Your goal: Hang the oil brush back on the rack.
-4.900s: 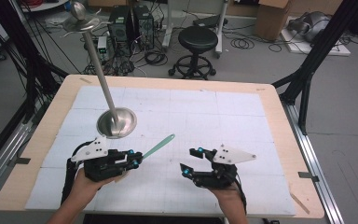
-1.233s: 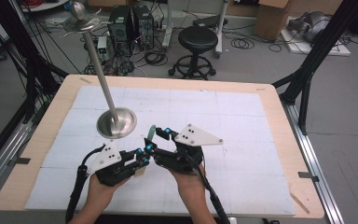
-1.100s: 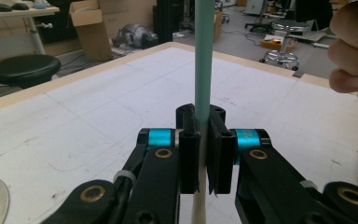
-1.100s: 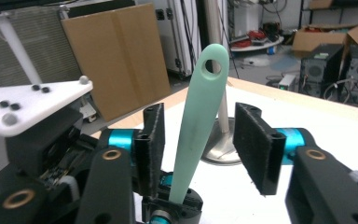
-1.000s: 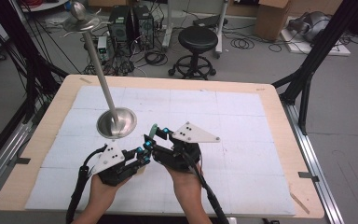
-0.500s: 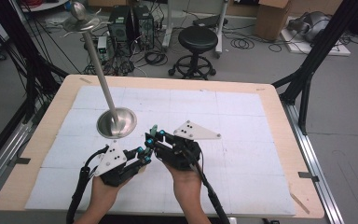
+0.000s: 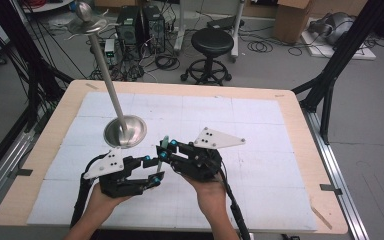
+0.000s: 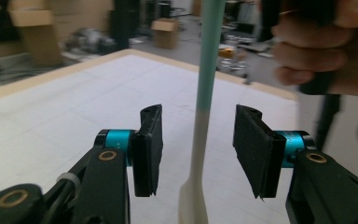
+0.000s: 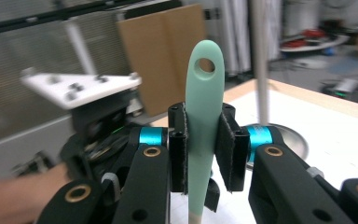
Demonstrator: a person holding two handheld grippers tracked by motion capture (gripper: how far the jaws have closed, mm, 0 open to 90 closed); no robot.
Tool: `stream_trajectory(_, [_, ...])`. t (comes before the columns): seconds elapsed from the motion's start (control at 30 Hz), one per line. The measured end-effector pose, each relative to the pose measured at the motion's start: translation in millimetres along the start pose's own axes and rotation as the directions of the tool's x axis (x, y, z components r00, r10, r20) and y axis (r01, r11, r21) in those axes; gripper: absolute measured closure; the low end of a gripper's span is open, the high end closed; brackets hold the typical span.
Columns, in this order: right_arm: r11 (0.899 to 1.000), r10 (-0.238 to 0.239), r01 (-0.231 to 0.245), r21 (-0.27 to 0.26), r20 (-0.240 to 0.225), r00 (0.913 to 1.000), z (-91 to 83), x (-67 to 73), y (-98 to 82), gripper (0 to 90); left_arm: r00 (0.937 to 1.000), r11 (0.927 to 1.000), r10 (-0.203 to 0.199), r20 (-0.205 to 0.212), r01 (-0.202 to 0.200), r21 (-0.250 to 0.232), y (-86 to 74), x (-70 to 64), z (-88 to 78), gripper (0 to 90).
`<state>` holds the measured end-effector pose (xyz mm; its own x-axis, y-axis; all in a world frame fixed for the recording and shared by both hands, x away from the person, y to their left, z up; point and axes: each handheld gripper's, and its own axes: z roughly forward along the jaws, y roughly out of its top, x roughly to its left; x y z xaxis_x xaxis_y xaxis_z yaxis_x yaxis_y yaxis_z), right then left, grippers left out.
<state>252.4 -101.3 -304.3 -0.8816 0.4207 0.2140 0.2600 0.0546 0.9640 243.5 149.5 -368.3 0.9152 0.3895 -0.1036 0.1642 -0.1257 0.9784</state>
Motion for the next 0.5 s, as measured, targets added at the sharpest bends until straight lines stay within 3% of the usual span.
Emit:
stream_trajectory(0.13, [0.998,-0.056,0.057,0.007,-0.097,0.9937,-2.9,-2.1,1.5,76.6,0.9971,1.0000,-0.002,0.076,0.002,0.001,0.3,1.6,-3.3,51.5])
stream_trajectory(0.23, [0.996,-0.084,0.085,-0.007,-0.175,0.9809,-4.8,-5.5,0.8,76.5,0.9893,0.9999,-0.016,0.145,0.016,-0.003,0.3,1.3,-4.0,53.4])
stream_trajectory(0.5, [0.995,-0.104,0.099,-0.032,-0.353,0.9300,-6.1,-11.8,-2.5,76.5,0.9643,0.9991,-0.039,0.262,0.042,-0.007,-0.4,0.7,-3.2,56.0])
